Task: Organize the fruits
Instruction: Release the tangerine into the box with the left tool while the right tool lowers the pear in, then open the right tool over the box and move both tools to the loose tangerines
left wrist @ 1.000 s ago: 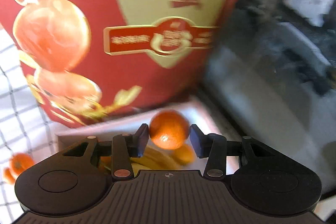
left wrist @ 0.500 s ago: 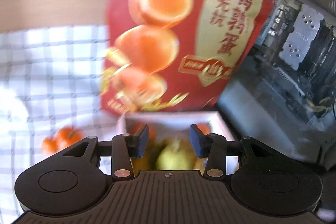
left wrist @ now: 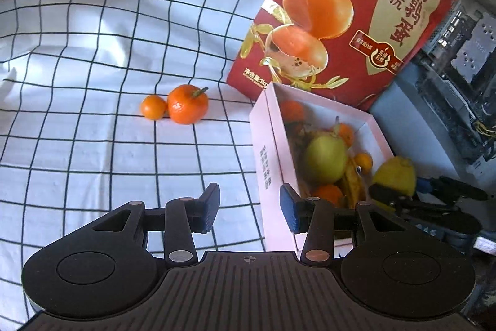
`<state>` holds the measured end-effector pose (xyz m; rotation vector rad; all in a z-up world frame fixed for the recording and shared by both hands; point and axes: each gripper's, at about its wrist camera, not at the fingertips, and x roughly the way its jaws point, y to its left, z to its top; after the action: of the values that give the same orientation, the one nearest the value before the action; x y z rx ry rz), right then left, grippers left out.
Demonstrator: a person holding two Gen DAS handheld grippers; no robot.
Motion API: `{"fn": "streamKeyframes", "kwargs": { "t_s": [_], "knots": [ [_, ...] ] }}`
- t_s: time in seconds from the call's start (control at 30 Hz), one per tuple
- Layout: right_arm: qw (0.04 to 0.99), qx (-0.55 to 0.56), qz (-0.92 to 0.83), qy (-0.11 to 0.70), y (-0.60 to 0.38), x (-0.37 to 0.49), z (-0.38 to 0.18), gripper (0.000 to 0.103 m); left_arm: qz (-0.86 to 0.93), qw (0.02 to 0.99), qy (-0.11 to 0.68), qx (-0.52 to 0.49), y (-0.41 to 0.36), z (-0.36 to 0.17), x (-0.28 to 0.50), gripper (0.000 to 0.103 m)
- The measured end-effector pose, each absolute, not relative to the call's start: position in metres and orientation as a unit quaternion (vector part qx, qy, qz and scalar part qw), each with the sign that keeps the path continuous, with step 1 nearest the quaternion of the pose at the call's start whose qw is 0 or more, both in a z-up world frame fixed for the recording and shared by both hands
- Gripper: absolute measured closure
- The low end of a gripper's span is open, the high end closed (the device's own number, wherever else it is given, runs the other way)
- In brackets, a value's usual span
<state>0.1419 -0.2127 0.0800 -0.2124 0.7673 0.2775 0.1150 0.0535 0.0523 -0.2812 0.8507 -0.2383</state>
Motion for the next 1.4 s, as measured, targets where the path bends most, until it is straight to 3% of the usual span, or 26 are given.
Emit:
{"fn": "streamKeyframes", "kwargs": {
  "t_s": [0.37,0.6,0.83,1.4],
  "knots": [
    [0.904,-0.107,0.121,0.396,-0.221,0.123,0.076,0.046,-0.111,0.891,0.416,-0.148,0.065,0.049,0.095,0.056],
    [0.912,-0.114,0.123,0.375,-0.218,0.109,0.091,0.035,-0.11,0.889,0.418,-0.151,0.068,0.048,0.086,0.056],
    [0.913,-0.102,0.137,0.371,-0.214,0.094,0.102,0.035,-0.114,0.89,0.417,-0.145,0.07,0.044,0.09,0.056],
    [0.909,-0.122,0.206,0.34,-0.143,0.104,0.134,0.029,-0.105,0.92,0.376,-0.016,0.108,0.049,0.195,0.056]
  ]
}}
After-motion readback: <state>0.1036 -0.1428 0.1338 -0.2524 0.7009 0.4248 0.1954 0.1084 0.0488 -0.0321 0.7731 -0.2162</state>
